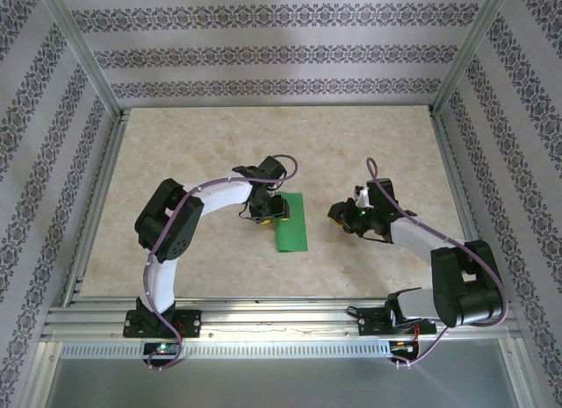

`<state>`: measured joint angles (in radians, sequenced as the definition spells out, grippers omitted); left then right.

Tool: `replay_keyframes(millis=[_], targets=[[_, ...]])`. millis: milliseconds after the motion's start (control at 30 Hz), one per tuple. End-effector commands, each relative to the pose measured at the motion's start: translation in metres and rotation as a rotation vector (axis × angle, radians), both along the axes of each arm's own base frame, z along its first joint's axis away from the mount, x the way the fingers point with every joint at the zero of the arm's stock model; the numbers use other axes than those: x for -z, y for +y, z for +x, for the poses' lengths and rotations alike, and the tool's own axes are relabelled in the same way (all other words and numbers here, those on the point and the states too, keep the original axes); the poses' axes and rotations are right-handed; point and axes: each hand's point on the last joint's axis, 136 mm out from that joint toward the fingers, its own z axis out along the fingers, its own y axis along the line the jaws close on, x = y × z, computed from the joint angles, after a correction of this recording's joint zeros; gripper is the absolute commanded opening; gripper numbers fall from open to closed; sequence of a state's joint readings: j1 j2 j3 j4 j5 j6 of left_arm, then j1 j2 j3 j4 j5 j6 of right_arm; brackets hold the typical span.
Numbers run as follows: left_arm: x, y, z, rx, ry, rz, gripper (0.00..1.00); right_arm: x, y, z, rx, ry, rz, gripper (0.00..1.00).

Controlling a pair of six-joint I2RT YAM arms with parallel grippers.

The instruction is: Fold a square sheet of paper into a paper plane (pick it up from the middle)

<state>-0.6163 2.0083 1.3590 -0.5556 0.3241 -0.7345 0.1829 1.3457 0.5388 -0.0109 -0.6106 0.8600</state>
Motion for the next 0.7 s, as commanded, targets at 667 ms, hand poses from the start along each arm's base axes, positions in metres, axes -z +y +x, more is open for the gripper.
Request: replay_keyframes(millis=[667], targets=[[0.0363, 0.0249, -0.006, -0.035, 0.018, 0.152, 0.48, 0.0047, 0.0013, -0.0042, -0.009, 0.015, 0.01, 0.25]])
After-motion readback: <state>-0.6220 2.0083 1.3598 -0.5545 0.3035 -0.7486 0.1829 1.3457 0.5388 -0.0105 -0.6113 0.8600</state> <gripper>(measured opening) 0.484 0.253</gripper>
